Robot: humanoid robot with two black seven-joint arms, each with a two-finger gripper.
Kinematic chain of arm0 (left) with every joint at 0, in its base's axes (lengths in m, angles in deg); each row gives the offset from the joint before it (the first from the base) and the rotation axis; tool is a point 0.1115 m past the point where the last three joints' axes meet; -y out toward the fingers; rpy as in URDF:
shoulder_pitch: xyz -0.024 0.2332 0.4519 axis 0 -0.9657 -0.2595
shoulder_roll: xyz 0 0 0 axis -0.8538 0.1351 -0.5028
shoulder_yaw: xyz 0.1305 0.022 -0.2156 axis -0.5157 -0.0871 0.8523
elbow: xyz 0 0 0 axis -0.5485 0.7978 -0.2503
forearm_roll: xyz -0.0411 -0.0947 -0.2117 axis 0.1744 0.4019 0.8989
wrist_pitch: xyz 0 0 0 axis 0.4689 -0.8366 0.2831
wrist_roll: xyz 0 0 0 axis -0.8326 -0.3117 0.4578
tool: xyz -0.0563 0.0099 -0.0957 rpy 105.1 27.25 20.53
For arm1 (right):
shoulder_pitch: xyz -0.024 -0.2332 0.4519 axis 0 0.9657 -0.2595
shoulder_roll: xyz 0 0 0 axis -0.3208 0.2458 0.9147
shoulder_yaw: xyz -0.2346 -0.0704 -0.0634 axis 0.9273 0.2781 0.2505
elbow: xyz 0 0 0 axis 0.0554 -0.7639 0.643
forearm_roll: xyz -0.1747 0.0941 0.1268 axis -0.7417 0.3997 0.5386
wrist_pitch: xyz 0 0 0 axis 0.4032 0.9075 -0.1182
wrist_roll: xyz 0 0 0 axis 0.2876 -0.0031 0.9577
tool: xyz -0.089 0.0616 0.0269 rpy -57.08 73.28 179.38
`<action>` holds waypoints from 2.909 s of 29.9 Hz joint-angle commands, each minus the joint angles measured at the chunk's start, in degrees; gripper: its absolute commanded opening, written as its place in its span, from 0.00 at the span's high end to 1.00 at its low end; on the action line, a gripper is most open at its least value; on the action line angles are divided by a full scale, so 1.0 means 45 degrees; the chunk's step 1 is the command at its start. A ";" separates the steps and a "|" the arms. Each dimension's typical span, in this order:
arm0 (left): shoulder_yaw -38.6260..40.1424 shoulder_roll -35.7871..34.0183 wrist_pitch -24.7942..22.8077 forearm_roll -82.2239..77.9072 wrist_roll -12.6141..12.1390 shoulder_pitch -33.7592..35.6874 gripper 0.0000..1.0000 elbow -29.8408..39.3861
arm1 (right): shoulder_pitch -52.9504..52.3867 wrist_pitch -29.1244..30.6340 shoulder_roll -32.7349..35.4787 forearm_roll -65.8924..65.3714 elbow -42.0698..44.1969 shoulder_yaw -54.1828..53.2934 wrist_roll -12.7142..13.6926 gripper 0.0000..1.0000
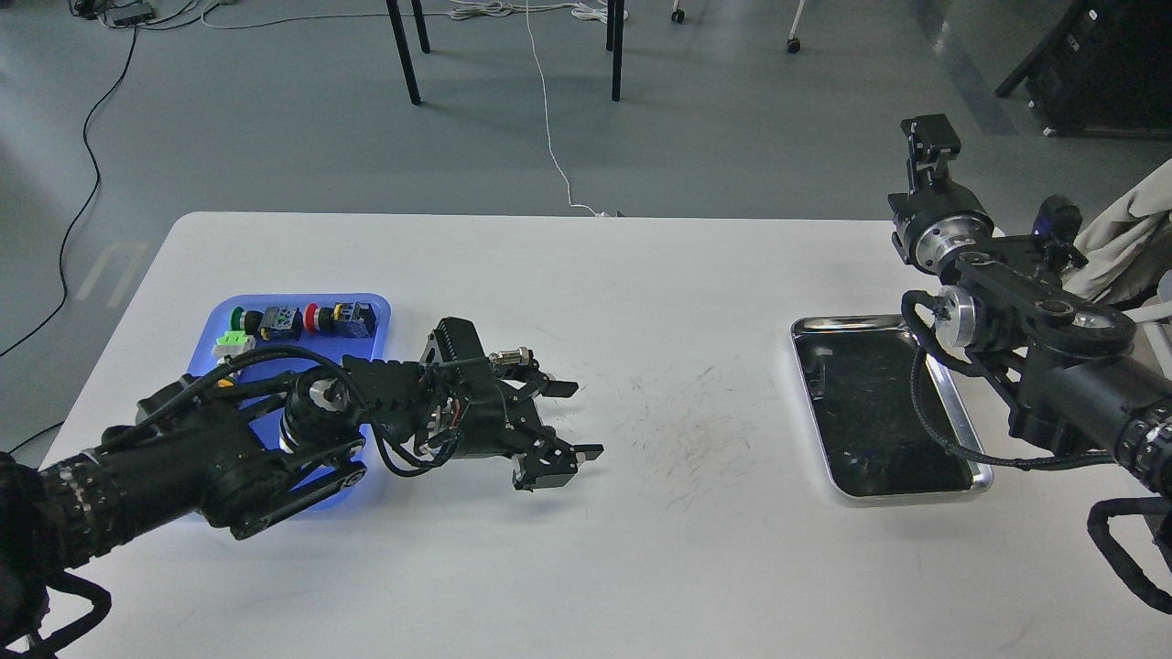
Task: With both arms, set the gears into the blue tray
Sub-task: 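Lower the left gripper around the black part and close it, then carry the held black part with the left gripper over the blue tray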
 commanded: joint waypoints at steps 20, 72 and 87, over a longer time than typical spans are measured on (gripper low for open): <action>-0.1682 0.0215 0.2165 0.0001 -0.0002 -0.0167 0.37 -0.1825 | -0.0039 -0.0016 0.0000 0.0000 -0.0013 0.0042 0.0000 0.03; -0.2699 -0.1014 0.2518 0.0001 -0.0002 0.0515 0.91 -0.2528 | 0.0020 -0.0133 0.0000 -0.0039 -0.0013 0.0140 0.0000 0.03; -0.2680 -0.4879 0.2499 0.0001 -0.0002 0.2255 0.91 -0.1982 | 0.0059 -0.0094 0.0000 -0.0059 0.0007 0.0179 -0.0020 0.03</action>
